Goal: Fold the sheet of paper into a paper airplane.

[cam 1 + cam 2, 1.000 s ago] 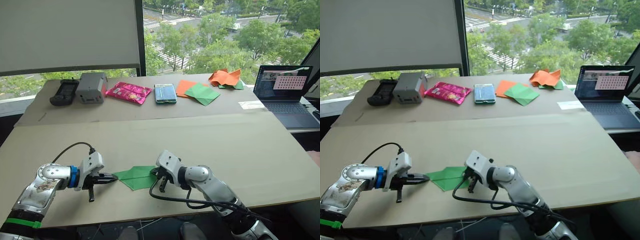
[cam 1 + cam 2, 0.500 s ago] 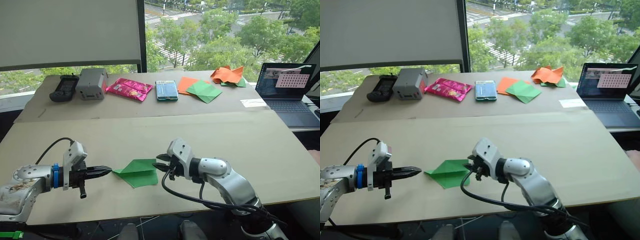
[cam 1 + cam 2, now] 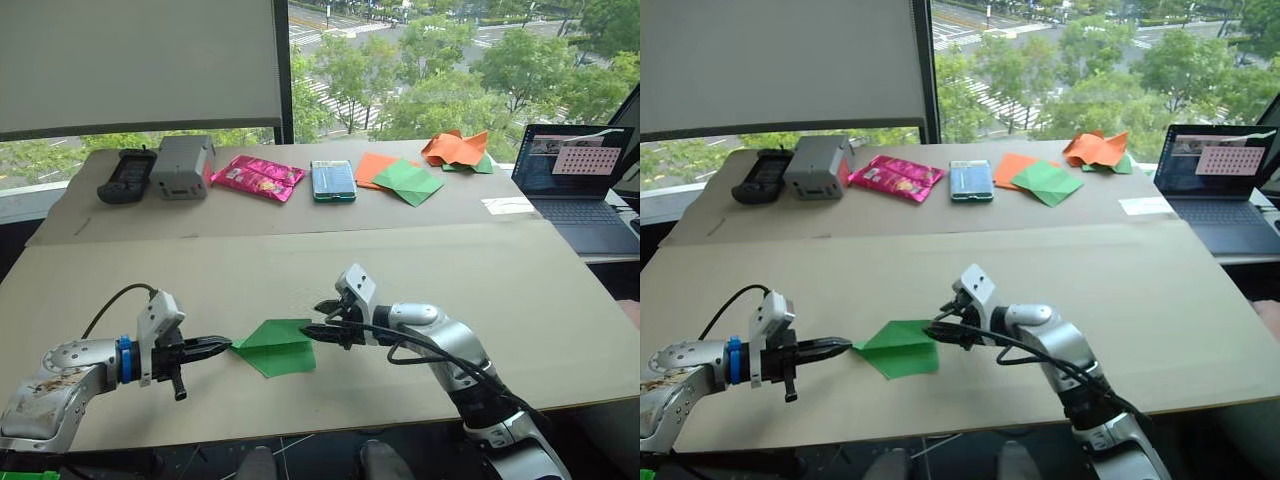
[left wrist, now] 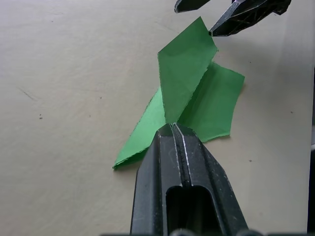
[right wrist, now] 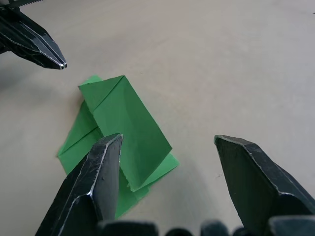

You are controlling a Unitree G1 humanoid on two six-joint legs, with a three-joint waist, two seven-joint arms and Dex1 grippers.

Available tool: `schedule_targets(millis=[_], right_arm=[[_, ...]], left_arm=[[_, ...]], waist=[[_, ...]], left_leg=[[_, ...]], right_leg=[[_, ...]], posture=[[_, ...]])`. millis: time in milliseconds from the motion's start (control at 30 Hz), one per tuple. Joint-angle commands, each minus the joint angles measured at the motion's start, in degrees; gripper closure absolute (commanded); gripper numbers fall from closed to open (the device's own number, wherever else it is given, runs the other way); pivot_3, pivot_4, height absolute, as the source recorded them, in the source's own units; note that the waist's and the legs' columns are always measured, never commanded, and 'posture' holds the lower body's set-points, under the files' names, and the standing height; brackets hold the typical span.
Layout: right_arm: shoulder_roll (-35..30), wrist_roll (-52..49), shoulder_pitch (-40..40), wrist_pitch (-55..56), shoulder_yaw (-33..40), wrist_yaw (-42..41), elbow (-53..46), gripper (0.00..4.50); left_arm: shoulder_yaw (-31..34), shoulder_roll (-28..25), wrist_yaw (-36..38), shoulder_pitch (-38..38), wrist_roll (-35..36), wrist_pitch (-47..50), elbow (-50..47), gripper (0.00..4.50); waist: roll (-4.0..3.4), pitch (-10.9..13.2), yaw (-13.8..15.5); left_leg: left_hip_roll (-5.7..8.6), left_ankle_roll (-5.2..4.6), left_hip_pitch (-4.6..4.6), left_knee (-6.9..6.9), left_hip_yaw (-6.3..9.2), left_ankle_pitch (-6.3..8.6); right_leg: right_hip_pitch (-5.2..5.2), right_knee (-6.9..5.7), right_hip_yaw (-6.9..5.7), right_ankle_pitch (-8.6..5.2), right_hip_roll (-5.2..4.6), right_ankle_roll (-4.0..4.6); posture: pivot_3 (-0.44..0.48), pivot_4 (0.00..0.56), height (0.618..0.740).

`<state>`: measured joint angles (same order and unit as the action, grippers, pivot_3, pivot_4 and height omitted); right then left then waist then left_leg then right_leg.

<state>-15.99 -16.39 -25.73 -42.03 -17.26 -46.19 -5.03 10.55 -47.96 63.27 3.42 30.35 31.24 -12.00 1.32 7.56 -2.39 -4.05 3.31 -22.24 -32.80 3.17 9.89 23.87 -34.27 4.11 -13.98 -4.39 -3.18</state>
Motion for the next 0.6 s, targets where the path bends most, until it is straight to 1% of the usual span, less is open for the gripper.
schedule_targets(millis=[33, 100, 133, 167, 333, 367, 533, 600], right_arm=[[0.6, -2.3, -0.1, -0.4, 1.3, -0.5, -0.6, 1.43], [0.6, -2.4, 0.2, -0.4, 0.9, -0.5, -0.8, 1.93], [0.7, -2.4, 0.3, -0.3, 0.7, -0.5, -0.7, 2.33], [0.8, -2.4, 0.4, -0.2, 0.6, -0.4, -0.7, 2.63], [0.7, -1.6, 0.9, 0.7, -0.4, -0.7, -0.4, 4.39], [0.7, -1.6, 1.0, 0.8, -0.6, -0.7, -0.4, 4.45], [0.6, -1.1, 1.1, 2.1, -0.8, -0.5, -1.0, 4.45], [0.0, -0.3, 1.0, 5.1, -0.8, -0.6, -2.9, 4.45]], left_arm=[[1.7, -0.4, -0.5, 1.0, 0.5, -0.6, -2.0, 4.5], [1.9, -0.5, -0.7, 1.3, 0.6, -0.6, -2.2, 4.5], [2.1, -0.5, -0.8, 1.4, 0.8, -0.5, -2.4, 4.5], [2.2, -0.5, -0.9, 1.4, 0.9, -0.4, -2.5, 4.5], [2.5, -0.7, -1.4, 1.3, 1.1, 0.0, -2.9, 4.5], [2.5, -0.8, -1.5, 1.1, 1.2, 0.1, -2.9, 4.5], [2.5, -0.7, -2.1, -0.4, 1.7, 0.9, -2.6, 4.5], [2.4, -0.3, -2.6, -1.5, 1.9, 1.1, -1.7, 4.5]], waist=[[-0.01, 0.0, 0.0], [-0.01, 0.0, 0.1], [-0.01, 0.0, 0.2], [-0.01, 0.0, 0.2], [-0.01, 0.0, 0.2], [-0.01, 0.0, 0.2], [0.0, 0.0, 0.2], [0.0, 0.0, 0.2]], left_leg=[[0.0, 0.04, 0.01, 0.0, 0.0, 0.03], [0.0, 0.12, 0.02, 0.0, 0.01, 0.07], [0.0, 0.12, 0.01, 0.0, 0.01, 0.08], [0.0, 0.14, 0.01, 0.0, 0.0, 0.09], [0.0, 0.14, 0.0, 0.0, 0.0, 0.08], [0.0, 0.13, 0.01, 0.0, 0.0, 0.08], [0.0, 0.12, 0.02, -0.01, 0.0, 0.07], [0.0, 0.12, 0.02, -0.01, 0.0, 0.08]], right_leg=[[0.0, -0.01, 0.0, 0.0, 0.0, 0.0], [0.01, -0.01, 0.0, 0.0, 0.0, 0.0], [0.01, -0.01, 0.0, 0.0, 0.0, 0.0], [0.0, -0.01, 0.0, 0.0, -0.01, 0.0], [0.0, -0.01, 0.0, 0.0, 0.0, 0.0], [0.0, -0.01, 0.0, 0.0, 0.0, 0.0], [0.0, -0.07, 0.0, 0.0, 0.0, 0.0], [-0.01, -0.09, 0.0, 0.0, 0.01, 0.0]], posture=[[0.0, 0.15, 0.718], [0.0, 0.15, 0.718], [0.0, 0.15, 0.718], [0.0, 0.15, 0.718], [0.0, 0.15, 0.718], [0.0, 0.15, 0.718], [0.0, 0.15, 0.718], [0.0, 0.15, 0.718]])
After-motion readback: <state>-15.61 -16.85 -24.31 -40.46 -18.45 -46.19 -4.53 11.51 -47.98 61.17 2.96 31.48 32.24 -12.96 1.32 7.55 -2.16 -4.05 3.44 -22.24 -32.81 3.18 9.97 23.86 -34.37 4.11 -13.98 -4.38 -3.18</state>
